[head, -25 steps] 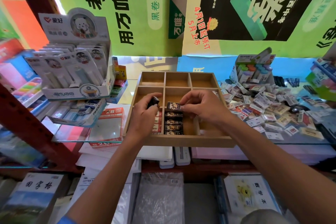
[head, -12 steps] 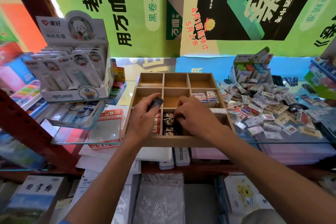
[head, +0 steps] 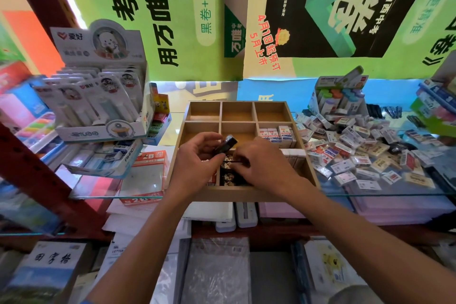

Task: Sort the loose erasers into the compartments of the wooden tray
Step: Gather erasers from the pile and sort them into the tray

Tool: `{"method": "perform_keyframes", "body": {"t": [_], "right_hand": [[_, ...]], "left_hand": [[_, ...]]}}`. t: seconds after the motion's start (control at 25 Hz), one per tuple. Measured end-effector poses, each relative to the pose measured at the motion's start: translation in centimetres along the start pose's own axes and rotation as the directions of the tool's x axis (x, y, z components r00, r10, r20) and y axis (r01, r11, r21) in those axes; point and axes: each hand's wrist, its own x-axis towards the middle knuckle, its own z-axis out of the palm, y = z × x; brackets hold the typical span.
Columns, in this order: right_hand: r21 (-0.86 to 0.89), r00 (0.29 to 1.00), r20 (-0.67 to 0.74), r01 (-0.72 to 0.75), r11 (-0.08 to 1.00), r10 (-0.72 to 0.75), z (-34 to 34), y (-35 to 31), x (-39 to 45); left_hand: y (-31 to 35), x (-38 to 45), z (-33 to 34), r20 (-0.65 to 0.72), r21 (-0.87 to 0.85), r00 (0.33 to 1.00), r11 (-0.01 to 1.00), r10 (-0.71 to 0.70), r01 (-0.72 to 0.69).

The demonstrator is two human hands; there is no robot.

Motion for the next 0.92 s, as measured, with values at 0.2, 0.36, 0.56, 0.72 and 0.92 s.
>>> {"method": "perform_keyframes", "body": {"t": [0.2, 0.36, 0.56, 0.72, 0.92], "right_hand": [[0.65, 0.975, 0.132, -0.22, 0.728, 0.177, -1.9, 0.4, 0.3], [0.407, 0.982, 0.172, -0.142, 0.902, 0.077, -2.3, 2.0, 0.1], [0.229, 0.962, 0.271, -0.062, 0.971, -0.003, -1.9, 1.7, -0.1], [-0.054, 0.974, 0.215, 0.088, 0.995, -0.075, -1.0, 1.0, 0.2], [-0.021, 0.974, 0.219, 0.065, 0.998, -0.058, -0.4, 0.9, 0.1]], "left_hand": [[0.2, -0.2, 0.4, 0.025, 0.108, 0.999, 0.993, 0.035, -0.037], [0.1, -0.1, 0.3, 0.005, 0.122, 1.0, 0.992, 0.026, -0.026], [0.1, -0.2, 0.3, -0.015, 0.084, 1.0, 0.996, -0.017, 0.018], [0.3, -0.2, 0.3, -0.009, 0.095, 1.0, 0.995, -0.027, 0.027], [0.5, -0.2, 0.4, -0.003, 0.096, 0.999, 0.994, -0.043, 0.043]]}}
